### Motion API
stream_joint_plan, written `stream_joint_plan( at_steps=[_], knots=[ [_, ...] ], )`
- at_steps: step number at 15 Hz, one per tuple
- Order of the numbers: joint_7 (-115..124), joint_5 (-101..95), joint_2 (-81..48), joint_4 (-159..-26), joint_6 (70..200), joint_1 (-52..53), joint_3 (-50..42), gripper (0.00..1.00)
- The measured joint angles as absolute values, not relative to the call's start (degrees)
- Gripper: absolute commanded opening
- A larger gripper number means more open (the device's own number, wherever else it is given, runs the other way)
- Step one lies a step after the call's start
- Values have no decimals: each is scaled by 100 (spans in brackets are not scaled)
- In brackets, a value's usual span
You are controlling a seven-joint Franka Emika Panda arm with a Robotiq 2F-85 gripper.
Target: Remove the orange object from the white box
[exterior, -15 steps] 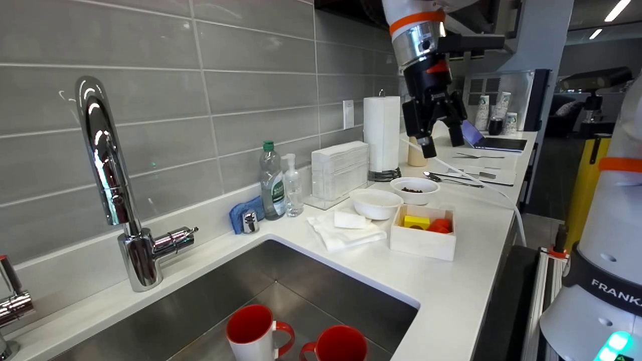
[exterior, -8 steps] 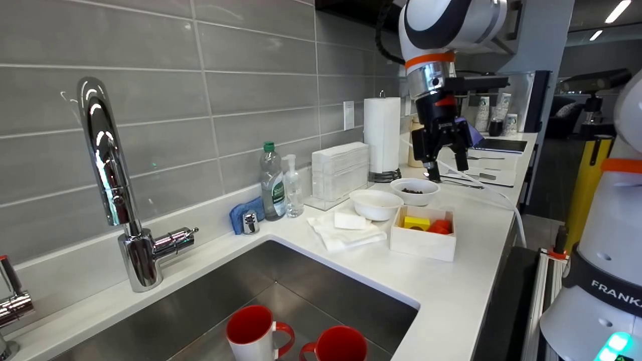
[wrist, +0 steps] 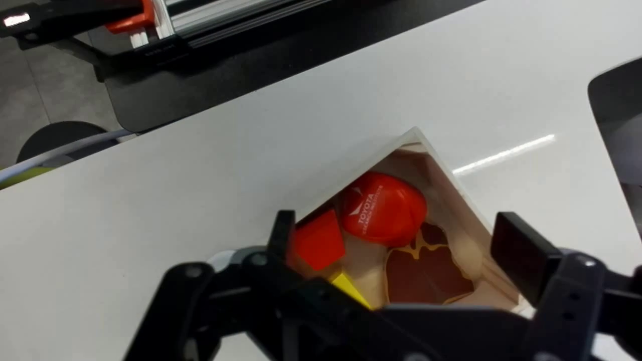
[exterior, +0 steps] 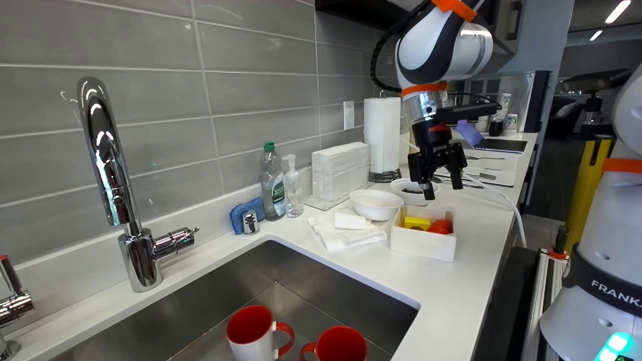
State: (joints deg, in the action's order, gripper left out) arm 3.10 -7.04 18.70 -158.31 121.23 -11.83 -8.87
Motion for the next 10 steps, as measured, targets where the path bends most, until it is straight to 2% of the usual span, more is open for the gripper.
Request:
stream_joint_plan(
  at_steps=[10],
  knots=[
    [323, -704, 877, -15831, 12613, -1197, -932, 100]
  ],
)
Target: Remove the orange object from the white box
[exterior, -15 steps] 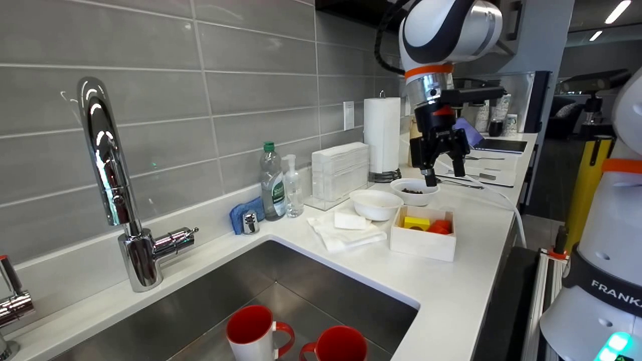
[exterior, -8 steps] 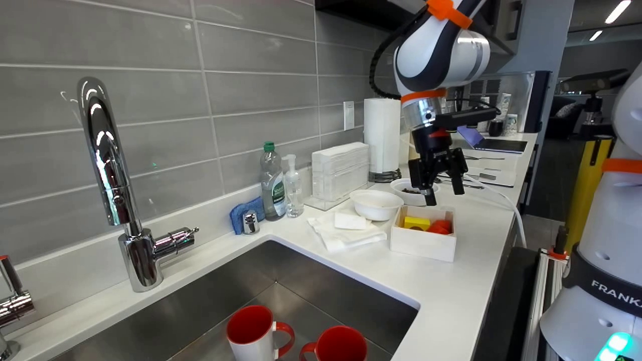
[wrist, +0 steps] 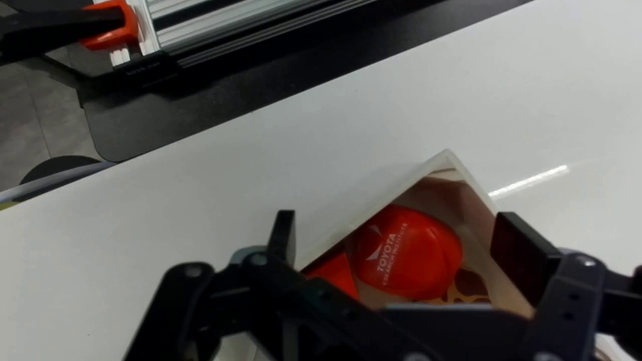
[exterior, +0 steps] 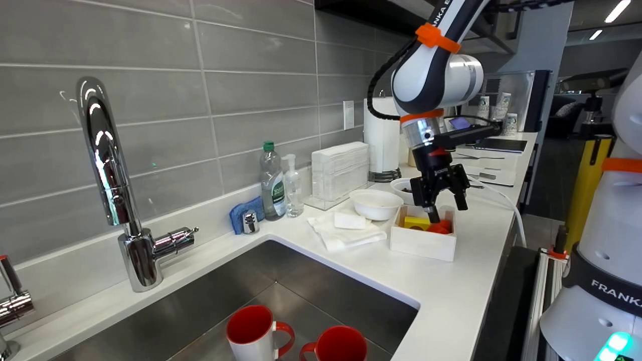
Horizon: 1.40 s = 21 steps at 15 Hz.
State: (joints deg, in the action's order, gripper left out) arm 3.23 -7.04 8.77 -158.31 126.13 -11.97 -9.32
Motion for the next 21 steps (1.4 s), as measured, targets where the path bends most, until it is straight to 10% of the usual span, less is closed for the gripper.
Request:
stream_joint_plan(
  at_steps=[7, 21],
  knots=[
    [354, -704, 564, -15827, 13046, -1155, -899, 54],
    [450, -742, 601, -15739, 13063, -1143, -864, 58]
  ],
)
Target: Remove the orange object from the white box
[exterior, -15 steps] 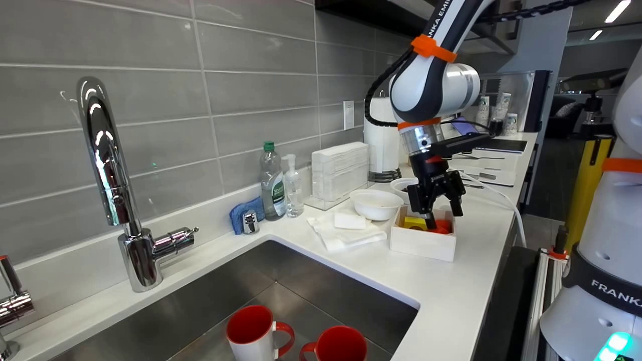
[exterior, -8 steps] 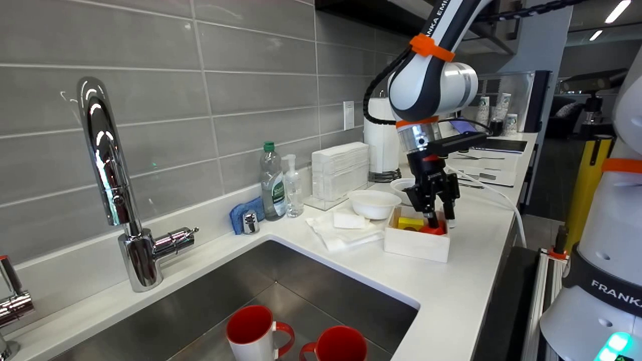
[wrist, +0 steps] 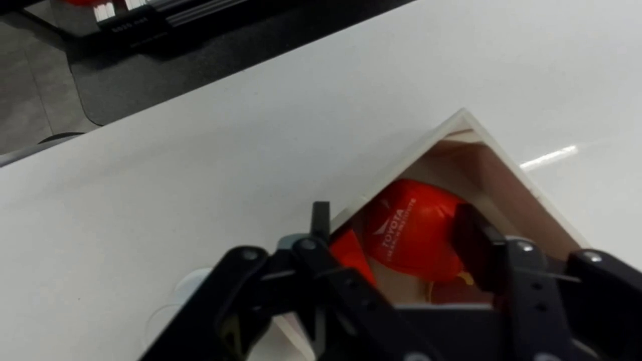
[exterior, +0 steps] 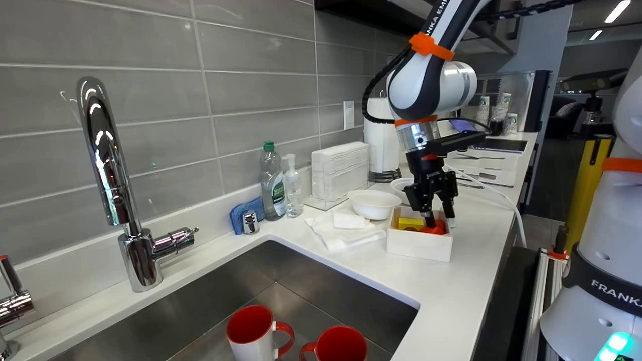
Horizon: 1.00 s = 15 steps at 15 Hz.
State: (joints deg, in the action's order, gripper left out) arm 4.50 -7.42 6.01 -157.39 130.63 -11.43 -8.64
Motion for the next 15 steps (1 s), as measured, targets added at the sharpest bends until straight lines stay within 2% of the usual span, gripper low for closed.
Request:
stream_joint_plan(
  at_steps=[2, 5, 15],
  knots=[
    [454, -745, 622, -15737, 13063, -1132, -831, 64],
    [473, -745, 677, -15735, 13062, -1092, -751, 68],
    [629, -787, 712, -15740, 13062, -915, -511, 57]
  ],
)
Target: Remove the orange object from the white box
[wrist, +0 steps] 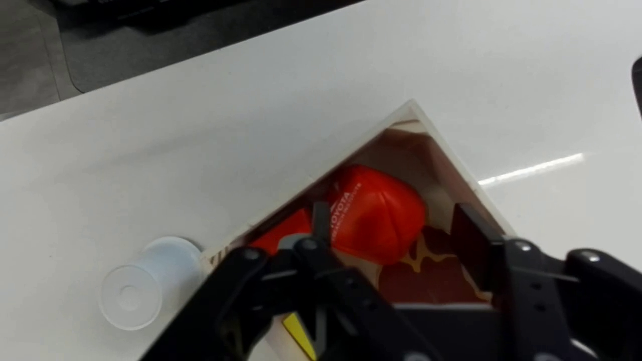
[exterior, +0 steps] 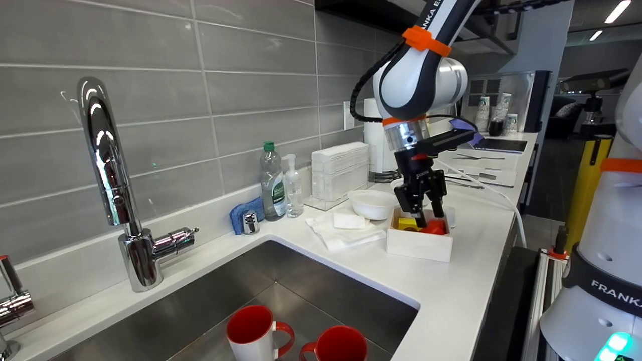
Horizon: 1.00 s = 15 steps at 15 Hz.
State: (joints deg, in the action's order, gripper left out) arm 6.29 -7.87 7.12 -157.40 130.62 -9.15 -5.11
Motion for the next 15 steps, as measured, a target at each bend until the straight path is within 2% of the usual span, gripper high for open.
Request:
stream_joint_plan(
  at_steps=[6, 15],
  knots=[
    [644, -851, 684, -15741, 13068, -907, -484, 64],
    [678, -885, 316, -15751, 13326, -902, -498, 60]
  ],
)
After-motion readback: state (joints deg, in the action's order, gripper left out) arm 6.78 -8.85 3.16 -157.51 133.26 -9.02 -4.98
